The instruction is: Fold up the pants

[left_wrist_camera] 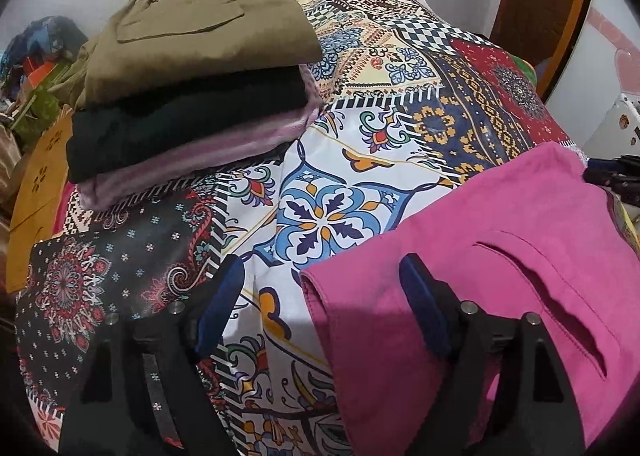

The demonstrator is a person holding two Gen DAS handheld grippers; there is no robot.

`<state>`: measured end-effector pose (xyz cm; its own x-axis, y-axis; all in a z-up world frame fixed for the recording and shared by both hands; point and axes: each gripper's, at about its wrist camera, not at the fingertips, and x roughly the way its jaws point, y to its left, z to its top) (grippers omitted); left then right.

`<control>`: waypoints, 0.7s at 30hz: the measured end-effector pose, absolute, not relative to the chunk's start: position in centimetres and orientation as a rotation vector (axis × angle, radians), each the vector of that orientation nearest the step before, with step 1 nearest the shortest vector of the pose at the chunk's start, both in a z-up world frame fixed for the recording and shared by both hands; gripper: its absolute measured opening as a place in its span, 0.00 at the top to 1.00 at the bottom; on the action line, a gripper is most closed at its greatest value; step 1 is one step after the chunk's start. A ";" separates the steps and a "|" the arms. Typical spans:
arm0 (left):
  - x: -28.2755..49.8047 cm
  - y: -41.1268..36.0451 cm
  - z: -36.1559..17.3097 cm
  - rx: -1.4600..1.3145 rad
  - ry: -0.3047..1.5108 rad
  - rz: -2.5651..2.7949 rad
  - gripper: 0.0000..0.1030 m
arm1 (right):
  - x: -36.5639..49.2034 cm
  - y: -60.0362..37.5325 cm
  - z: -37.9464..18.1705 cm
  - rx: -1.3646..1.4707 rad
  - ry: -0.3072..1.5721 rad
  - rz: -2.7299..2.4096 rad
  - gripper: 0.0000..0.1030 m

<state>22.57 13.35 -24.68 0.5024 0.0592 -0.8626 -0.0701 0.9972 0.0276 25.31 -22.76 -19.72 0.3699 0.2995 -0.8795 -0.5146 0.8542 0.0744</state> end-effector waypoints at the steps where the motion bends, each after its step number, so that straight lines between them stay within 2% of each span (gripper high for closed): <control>1: 22.5 13.4 -24.4 -0.011 1.037 0.085 0.21 | 25.2 -23.4 -19.3 -0.205 1.064 0.525 0.69; 3: 22.1 13.6 -23.6 -0.002 1.015 0.096 0.21 | 24.8 -24.3 -18.3 -0.161 1.045 0.527 0.69; 5: 21.7 13.8 -22.9 0.002 1.006 0.099 0.21 | 24.9 -24.6 -17.9 -0.140 1.030 0.525 0.64; 7: 21.3 14.0 -22.5 0.003 1.014 0.097 0.21 | 24.9 -24.5 -17.8 -0.129 1.017 0.503 0.54; 9: 20.9 14.4 -22.1 -0.013 1.017 0.094 0.20 | 24.9 -24.0 -17.9 -0.124 1.014 0.502 0.52; 14: 20.4 15.6 -22.7 -0.145 1.054 0.050 0.19 | 24.9 -22.7 -19.2 -0.127 1.042 0.523 0.51; 21: 20.7 14.5 -24.0 -0.174 1.066 0.012 0.19 | 25.2 -21.4 -21.5 -0.136 1.103 0.545 0.50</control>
<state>20.71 14.49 -24.03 0.4848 -0.0743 -0.8714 -0.0939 0.9862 -0.1363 25.16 -21.38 -21.53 0.3353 0.3503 -0.8746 -0.4824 0.8612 0.1600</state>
